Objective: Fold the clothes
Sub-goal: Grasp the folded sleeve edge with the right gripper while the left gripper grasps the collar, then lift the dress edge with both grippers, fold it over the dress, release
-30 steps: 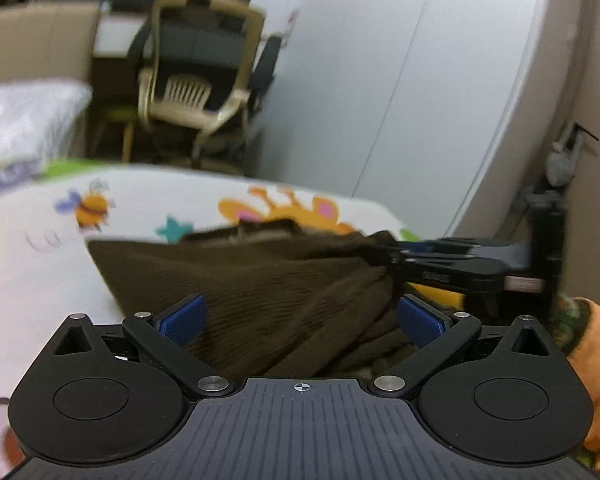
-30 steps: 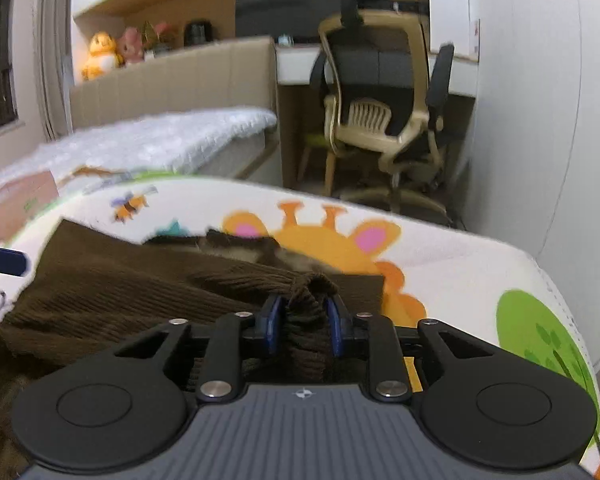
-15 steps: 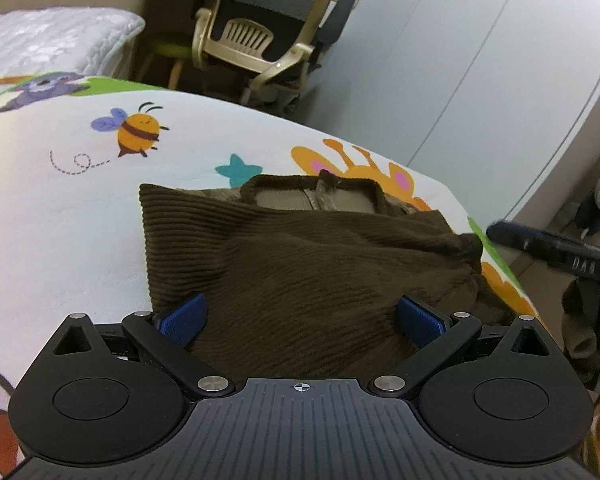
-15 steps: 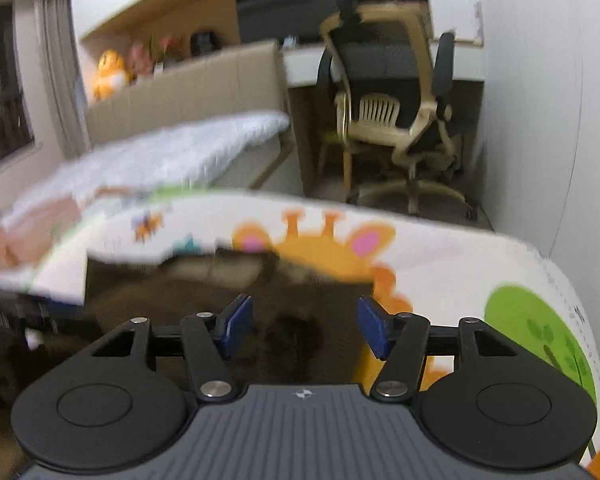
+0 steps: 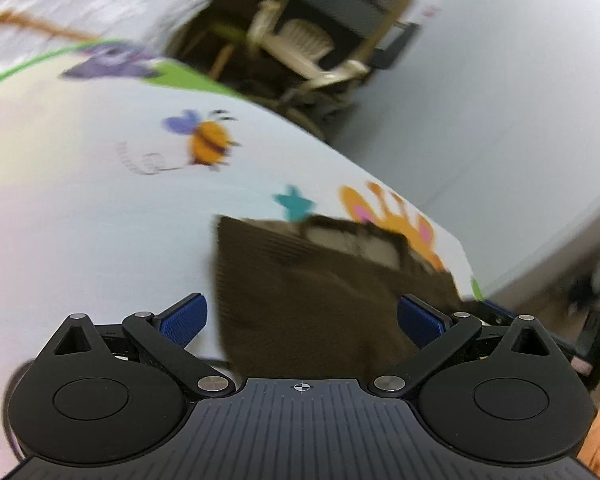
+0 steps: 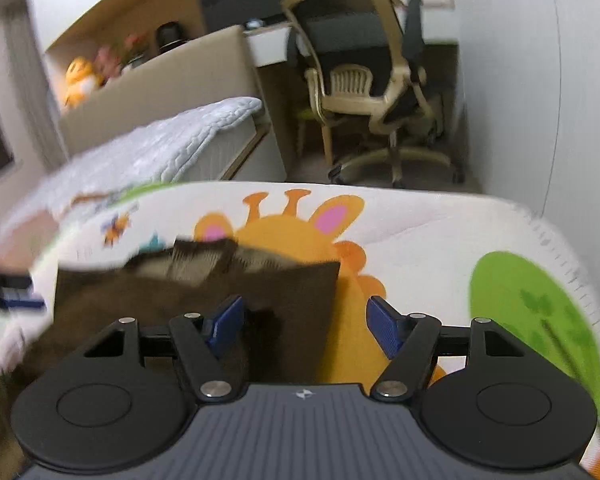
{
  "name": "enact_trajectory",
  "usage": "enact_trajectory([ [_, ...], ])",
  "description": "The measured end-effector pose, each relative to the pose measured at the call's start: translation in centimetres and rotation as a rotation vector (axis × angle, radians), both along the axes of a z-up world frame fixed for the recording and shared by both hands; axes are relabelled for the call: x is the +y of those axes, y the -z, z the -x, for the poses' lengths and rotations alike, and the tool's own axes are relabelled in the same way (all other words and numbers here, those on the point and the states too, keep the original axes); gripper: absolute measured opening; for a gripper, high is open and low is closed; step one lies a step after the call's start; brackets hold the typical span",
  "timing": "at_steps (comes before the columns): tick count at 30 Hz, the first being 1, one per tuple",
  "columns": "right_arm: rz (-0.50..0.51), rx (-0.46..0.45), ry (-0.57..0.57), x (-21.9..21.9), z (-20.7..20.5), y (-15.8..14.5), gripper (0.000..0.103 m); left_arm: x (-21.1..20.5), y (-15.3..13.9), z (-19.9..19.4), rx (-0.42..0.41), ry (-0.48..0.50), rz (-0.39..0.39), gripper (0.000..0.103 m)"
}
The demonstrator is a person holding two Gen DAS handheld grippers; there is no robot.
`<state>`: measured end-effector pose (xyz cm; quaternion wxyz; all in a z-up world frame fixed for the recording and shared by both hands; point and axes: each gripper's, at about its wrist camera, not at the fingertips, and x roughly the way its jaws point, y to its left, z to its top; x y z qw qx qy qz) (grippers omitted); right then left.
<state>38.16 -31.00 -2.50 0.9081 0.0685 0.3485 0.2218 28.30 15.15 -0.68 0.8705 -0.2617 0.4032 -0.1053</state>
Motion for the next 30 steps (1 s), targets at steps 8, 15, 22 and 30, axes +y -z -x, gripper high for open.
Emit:
enact_trajectory([
  [8,-0.162,0.187,-0.052,1.8,-6.0,2.7,0.048,-1.3,2.0,-3.0,-0.015,0.013,0.006,0.101],
  [15,-0.064,0.137,-0.114,5.1,-5.6,1.6,0.017,-4.0,1.3,-3.3,-0.071,0.084,-0.127,0.024],
  [22,-0.068,-0.083,-0.178,0.1,3.7,-5.5,0.014,-3.7,-5.7,6.2,-0.266,0.183,-0.130,0.015],
  [30,0.077,-0.132,-0.232,-3.8,16.8,-4.0,0.015,-5.5,-4.8,19.2,-0.238,0.339,-0.172,0.024],
])
